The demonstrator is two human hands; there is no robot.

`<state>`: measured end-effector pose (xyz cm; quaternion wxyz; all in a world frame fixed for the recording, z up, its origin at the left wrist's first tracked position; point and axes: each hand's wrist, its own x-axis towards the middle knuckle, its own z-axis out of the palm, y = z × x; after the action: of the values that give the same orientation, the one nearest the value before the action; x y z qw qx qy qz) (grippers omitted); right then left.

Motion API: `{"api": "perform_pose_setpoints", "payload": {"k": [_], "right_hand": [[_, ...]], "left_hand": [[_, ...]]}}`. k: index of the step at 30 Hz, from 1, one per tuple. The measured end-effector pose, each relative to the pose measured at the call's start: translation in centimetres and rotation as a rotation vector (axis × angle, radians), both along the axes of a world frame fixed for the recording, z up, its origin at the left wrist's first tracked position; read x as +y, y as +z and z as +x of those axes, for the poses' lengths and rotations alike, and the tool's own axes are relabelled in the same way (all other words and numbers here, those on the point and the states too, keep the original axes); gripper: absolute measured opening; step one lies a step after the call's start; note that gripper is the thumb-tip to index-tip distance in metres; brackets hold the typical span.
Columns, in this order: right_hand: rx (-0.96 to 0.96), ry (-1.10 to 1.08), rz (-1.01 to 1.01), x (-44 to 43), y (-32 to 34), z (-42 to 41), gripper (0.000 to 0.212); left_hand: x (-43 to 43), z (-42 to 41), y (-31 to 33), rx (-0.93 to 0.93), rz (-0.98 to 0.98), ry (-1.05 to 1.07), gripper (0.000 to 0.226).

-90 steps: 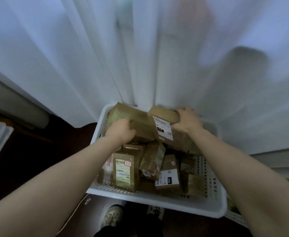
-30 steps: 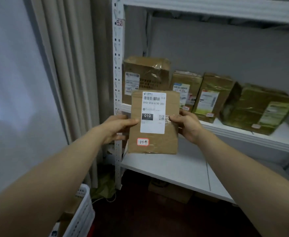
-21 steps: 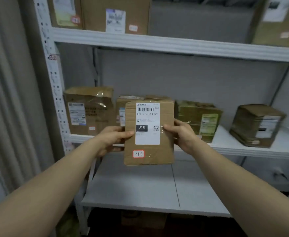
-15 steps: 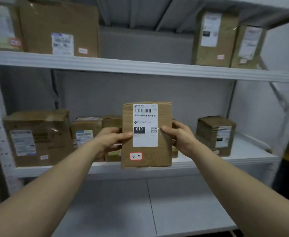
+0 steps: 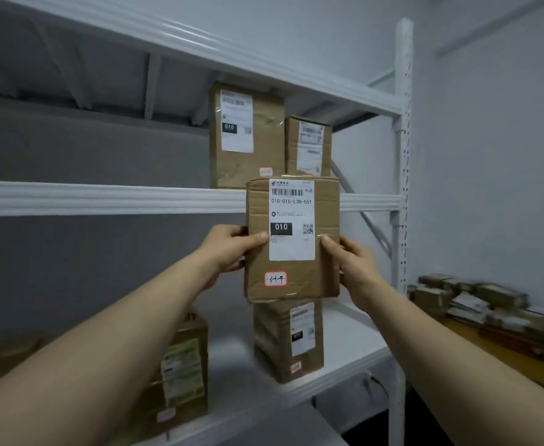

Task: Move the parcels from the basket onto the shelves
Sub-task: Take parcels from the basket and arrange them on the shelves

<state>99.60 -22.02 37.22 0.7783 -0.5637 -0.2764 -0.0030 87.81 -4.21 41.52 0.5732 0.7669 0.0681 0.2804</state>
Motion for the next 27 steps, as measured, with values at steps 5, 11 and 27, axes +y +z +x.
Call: {"api": "perform_pose_setpoints", "payload": {"k": [5,11,27], "right_hand": [[-0.014,-0.209,0.012,-2.2,2.3,6.5,0.03],[-0.024,-0.356,0.049,-5.4,4.5,13.9,0.02],[-0.299,-0.223,0.099,-8.5,12.5,34.1,0.033]], "left_hand": [[-2.3,8.4,2.4,-0.09,0.128,-0.106,0.026],[-6.2,17.7,3.4,-0.297,0.349,-0.002,0.04],[-12.3,35.4,9.8,-0.453,0.451,0.382,0.06]]}}
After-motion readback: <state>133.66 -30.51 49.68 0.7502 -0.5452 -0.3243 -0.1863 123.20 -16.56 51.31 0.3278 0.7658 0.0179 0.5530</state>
